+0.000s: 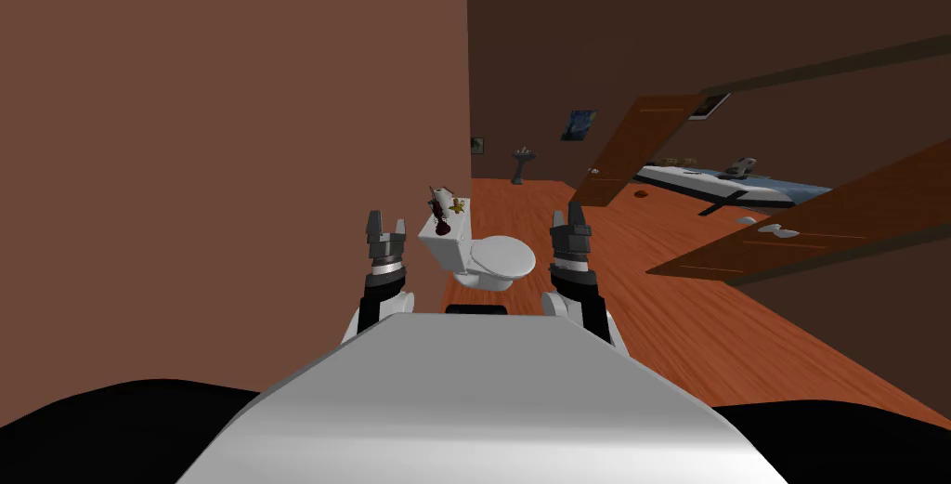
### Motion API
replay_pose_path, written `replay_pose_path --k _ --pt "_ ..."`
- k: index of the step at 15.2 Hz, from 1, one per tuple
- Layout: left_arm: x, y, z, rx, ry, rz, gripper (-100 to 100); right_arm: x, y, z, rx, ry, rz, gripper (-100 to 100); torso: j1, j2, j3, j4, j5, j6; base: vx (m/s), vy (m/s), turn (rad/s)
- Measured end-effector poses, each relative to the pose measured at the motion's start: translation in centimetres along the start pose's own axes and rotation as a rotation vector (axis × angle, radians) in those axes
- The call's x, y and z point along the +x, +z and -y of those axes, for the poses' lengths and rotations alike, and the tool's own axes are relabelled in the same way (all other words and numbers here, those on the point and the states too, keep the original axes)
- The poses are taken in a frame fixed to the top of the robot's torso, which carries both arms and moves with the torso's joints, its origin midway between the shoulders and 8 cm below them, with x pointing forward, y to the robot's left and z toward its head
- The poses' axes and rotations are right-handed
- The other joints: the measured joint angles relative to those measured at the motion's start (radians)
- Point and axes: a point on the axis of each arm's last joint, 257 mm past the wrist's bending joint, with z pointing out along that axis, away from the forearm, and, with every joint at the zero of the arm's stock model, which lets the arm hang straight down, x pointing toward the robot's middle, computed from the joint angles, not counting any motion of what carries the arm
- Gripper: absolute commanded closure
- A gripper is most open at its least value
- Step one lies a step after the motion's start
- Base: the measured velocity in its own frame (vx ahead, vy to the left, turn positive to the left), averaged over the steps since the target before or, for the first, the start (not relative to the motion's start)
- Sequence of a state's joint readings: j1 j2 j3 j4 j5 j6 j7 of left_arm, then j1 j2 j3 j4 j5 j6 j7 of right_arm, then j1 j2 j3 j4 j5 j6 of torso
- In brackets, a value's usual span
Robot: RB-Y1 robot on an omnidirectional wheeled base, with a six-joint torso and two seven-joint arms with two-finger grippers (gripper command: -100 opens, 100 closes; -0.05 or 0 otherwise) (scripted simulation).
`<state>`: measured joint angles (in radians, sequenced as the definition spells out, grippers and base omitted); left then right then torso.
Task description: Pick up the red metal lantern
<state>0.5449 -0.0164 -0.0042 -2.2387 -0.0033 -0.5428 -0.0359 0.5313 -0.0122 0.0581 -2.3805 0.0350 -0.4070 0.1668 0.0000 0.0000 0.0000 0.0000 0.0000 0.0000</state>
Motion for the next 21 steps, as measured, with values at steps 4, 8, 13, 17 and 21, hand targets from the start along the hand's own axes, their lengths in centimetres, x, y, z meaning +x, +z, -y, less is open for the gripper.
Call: replay_pose_path --k 4,8,13,17,21 --pt "0.3 0.4 -0.6 0.004 0.013 -0.052 -100 0.0 0.0 0.0 0.000 0.000 0.000 0 -0.005 -0.001 0.000 0.000 -0.001 0.000 0.008 -0.082 0.017" --pt "-0.3 1.7 -2.1 0.014 0.017 -0.086 -100 0.0 0.0 0.0 0.000 0.000 0.000 0 -0.014 -0.002 -0.001 0.000 -0.003 0.000 0.020 -0.193 0.039" --pt "-1.6 3.4 -3.7 0.025 0.008 -0.075 -100 0.0 0.0 0.0 0.000 0.000 0.000 0 -0.010 -0.002 -0.001 0.000 -0.002 0.000 0.015 -0.132 0.029" --pt "-3.1 5.2 -4.9 0.036 -0.006 -0.046 -100 0.0 0.0 0.0 0.000 0.000 0.000 0 -0.012 -0.003 -0.002 -0.001 -0.003 0.000 0.029 -0.160 0.045" --pt "-5.2 7.1 -6.2 0.045 -0.027 0.002 -100 0.0 0.0 0.0 0.000 0.000 0.000 0 -0.014 -0.002 -0.001 0.000 -0.003 0.000 0.016 -0.177 0.052"
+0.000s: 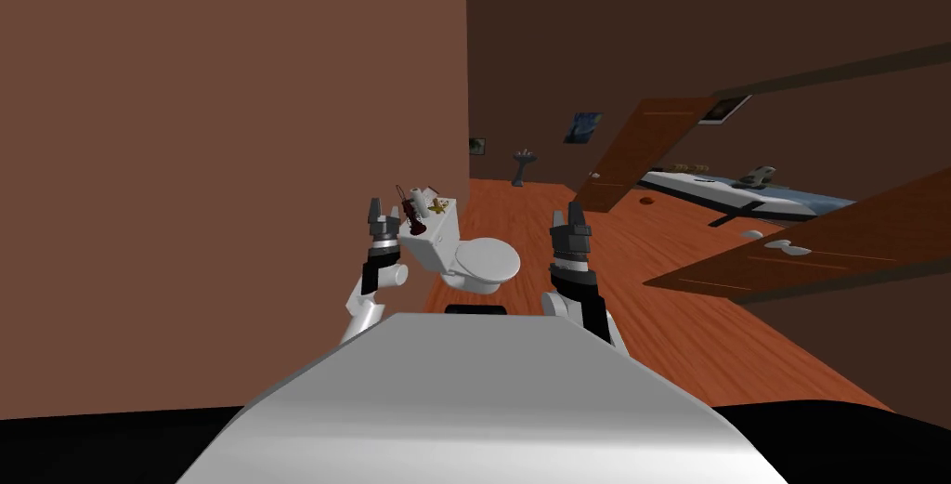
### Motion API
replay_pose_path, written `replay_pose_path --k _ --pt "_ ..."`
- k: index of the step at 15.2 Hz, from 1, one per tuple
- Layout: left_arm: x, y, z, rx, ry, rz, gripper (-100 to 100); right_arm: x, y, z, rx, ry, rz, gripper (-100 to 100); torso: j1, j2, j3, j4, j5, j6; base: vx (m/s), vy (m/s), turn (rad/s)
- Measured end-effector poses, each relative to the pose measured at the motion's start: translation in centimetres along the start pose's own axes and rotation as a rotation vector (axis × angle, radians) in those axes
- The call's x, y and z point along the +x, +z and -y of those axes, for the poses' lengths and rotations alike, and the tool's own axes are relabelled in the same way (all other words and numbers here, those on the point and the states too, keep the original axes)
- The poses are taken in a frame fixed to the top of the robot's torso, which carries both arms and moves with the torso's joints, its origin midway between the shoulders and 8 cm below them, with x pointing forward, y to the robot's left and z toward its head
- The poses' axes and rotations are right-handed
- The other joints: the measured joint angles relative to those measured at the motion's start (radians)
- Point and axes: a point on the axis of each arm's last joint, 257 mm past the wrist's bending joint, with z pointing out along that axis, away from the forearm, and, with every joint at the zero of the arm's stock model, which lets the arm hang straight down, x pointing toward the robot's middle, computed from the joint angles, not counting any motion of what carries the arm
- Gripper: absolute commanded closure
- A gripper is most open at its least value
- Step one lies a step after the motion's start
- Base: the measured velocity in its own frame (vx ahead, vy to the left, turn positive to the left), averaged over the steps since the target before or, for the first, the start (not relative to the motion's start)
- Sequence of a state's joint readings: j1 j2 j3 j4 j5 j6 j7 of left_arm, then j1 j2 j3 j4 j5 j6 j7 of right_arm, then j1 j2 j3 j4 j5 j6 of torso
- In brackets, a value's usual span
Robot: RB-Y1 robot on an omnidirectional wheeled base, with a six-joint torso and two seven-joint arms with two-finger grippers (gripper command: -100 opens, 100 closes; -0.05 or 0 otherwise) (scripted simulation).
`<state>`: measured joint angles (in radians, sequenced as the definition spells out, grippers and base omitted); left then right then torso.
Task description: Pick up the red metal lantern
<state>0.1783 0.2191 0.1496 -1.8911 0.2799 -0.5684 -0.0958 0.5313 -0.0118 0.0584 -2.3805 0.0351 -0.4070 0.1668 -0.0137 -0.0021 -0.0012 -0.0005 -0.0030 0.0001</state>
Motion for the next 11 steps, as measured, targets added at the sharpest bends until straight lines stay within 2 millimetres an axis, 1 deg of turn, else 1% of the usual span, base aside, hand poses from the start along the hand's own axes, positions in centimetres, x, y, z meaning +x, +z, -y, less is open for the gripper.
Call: replay_pose_path --k 3,5,8,11 --pt "-1.3 1.6 -0.6 0.009 -0.017 0.032 -100 0.0 0.0 0.0 0.000 0.000 0.000 0 0.003 -0.002 -0.001 0.000 0.001 0.000 0.038 -0.129 0.036" --pt "-2.2 2.3 -1.2 0.014 -0.031 0.061 -100 0.0 0.0 0.0 0.000 0.000 0.000 0 0.002 -0.002 -0.001 0.000 0.000 0.000 0.031 -0.169 0.059" --pt "-3.7 3.8 -2.0 0.021 -0.052 0.103 -100 0.0 0.0 0.0 0.000 0.000 0.000 0 0.005 -0.001 -0.001 0.000 0.001 0.000 0.023 -0.113 0.049" --pt "-5.6 5.2 -2.9 0.028 -0.080 0.156 -100 0.0 0.0 0.0 0.000 0.000 0.000 0 0.002 -0.003 -0.002 -0.001 0.000 0.000 0.046 -0.172 0.082"
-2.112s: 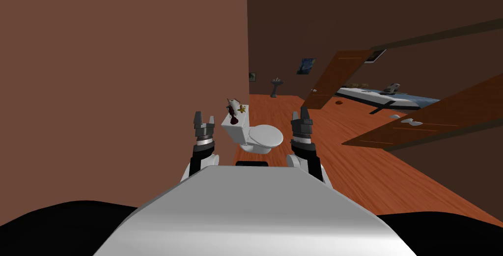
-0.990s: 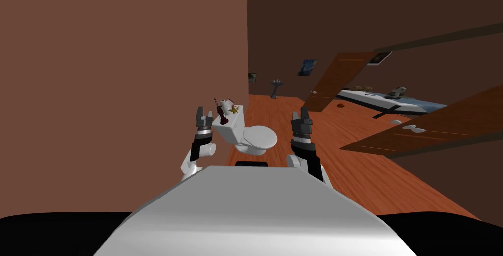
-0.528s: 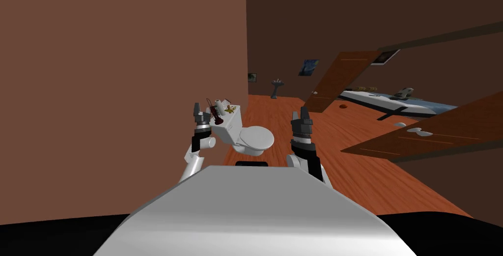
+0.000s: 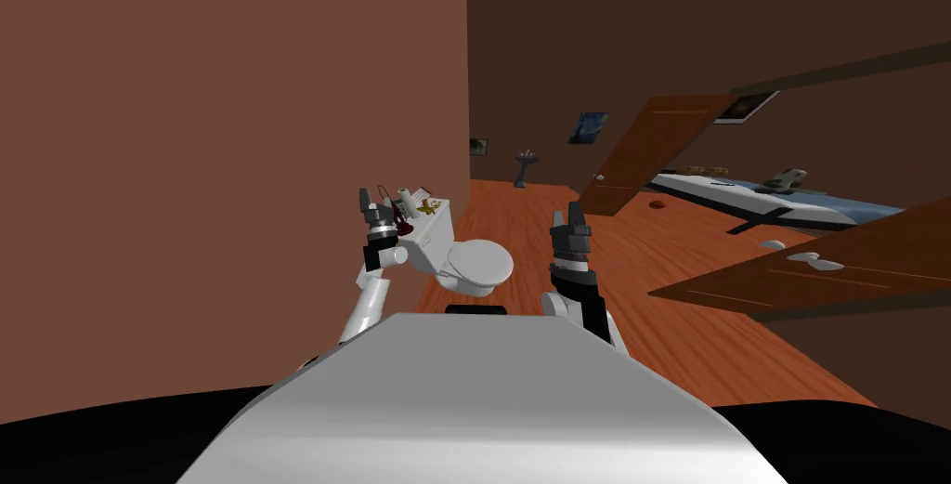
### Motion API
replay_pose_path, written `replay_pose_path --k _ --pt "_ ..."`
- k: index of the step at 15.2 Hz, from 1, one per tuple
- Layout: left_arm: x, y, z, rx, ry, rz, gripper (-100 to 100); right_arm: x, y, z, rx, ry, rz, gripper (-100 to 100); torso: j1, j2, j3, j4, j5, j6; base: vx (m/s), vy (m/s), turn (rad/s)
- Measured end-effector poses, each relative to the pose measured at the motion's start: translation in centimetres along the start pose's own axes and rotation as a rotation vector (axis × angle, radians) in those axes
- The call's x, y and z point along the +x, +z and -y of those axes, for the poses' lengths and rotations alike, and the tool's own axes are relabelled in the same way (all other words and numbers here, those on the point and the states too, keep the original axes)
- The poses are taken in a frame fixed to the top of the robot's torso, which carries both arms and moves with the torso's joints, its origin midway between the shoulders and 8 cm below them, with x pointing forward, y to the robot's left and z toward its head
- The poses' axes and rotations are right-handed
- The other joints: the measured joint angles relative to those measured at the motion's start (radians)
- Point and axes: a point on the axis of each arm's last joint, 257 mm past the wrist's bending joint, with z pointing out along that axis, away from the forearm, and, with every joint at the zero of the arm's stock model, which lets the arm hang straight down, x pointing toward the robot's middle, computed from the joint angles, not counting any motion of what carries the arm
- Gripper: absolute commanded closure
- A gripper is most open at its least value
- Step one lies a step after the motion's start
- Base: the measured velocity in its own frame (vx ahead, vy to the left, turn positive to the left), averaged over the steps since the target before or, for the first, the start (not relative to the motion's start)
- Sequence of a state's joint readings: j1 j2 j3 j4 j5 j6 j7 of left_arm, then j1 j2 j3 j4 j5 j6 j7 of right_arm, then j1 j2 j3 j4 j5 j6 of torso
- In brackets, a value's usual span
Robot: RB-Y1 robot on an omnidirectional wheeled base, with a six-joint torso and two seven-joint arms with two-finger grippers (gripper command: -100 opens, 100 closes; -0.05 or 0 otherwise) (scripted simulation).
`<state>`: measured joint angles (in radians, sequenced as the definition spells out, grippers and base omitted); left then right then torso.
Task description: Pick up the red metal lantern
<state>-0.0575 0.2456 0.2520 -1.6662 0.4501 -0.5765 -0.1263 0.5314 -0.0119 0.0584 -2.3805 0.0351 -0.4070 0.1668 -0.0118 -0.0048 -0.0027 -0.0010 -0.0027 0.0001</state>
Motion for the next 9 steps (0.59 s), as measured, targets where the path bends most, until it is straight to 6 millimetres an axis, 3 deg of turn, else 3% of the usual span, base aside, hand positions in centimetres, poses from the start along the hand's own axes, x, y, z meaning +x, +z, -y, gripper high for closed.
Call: replay_pose_path --k 9 --pt "-5.0 4.4 -1.8 0.017 -0.105 0.168 -100 0.0 0.0 0.0 0.000 0.000 0.000 0 0.003 0.001 0.001 0.000 0.001 0.000 0.022 -0.117 0.072"
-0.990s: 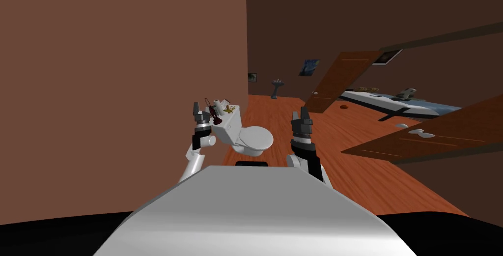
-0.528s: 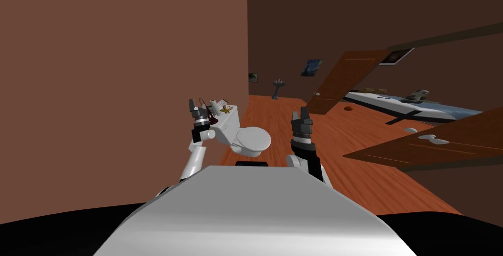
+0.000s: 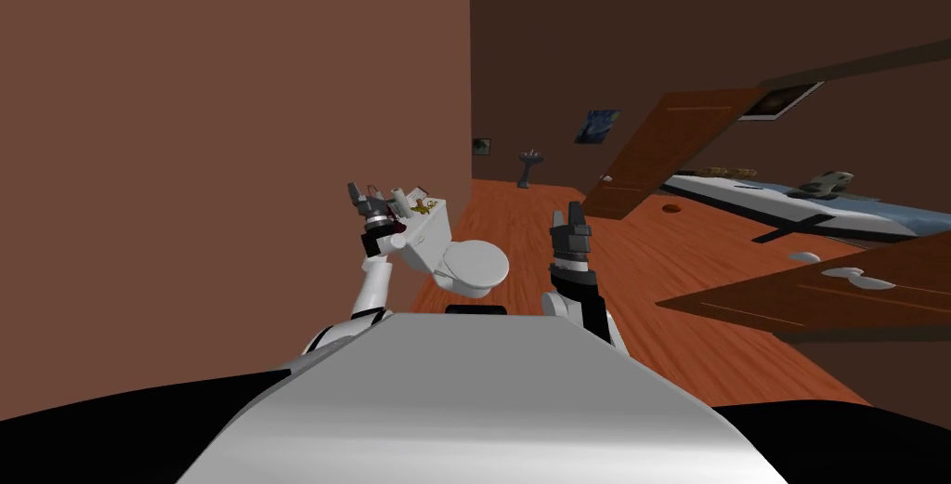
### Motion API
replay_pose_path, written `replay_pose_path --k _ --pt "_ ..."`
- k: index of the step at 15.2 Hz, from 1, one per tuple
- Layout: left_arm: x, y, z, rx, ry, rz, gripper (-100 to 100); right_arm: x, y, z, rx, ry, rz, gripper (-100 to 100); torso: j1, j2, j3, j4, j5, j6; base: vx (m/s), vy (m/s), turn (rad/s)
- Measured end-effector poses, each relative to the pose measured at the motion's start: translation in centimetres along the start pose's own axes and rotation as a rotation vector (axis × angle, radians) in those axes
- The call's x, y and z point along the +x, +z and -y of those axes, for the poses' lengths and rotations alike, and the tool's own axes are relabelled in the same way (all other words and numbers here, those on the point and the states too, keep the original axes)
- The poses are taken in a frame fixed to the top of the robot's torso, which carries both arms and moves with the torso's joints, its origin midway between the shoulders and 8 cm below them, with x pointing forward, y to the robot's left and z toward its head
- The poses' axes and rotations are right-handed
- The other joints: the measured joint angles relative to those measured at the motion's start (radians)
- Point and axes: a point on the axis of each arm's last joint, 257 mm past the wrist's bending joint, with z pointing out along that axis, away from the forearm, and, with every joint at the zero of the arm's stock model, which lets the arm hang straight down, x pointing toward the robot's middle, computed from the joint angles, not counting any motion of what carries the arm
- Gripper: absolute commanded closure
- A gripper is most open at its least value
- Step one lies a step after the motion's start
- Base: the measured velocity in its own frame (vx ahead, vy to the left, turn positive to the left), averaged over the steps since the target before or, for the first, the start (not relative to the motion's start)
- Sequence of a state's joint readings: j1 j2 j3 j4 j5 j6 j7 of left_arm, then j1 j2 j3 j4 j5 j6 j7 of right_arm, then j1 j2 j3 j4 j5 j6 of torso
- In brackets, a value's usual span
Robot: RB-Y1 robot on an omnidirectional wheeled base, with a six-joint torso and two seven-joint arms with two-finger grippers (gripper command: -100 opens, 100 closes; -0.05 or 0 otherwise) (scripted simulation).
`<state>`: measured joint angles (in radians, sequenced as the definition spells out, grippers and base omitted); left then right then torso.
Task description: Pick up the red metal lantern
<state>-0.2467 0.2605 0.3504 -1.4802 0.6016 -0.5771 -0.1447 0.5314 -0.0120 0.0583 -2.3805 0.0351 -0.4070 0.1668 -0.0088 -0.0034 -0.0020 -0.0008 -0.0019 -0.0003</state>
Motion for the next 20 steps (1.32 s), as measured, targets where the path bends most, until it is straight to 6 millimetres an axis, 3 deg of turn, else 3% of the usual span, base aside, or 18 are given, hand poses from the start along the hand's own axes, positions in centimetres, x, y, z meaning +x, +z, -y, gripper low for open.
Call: replay_pose_path --k 11,20 --pt "-5.3 4.4 -2.4 0.001 -0.186 0.237 -100 0.0 0.0 0.0 0.000 0.000 0.000 0 0.001 -0.001 -0.001 0.000 0.000 0.000 0.028 -0.104 0.083" --pt "-7.5 5.9 -5.9 -0.026 -0.355 0.411 -100 0.0 0.0 0.0 0.000 0.000 0.000 0 0.003 0.000 0.000 0.000 0.001 0.000 0.019 -0.080 0.095"
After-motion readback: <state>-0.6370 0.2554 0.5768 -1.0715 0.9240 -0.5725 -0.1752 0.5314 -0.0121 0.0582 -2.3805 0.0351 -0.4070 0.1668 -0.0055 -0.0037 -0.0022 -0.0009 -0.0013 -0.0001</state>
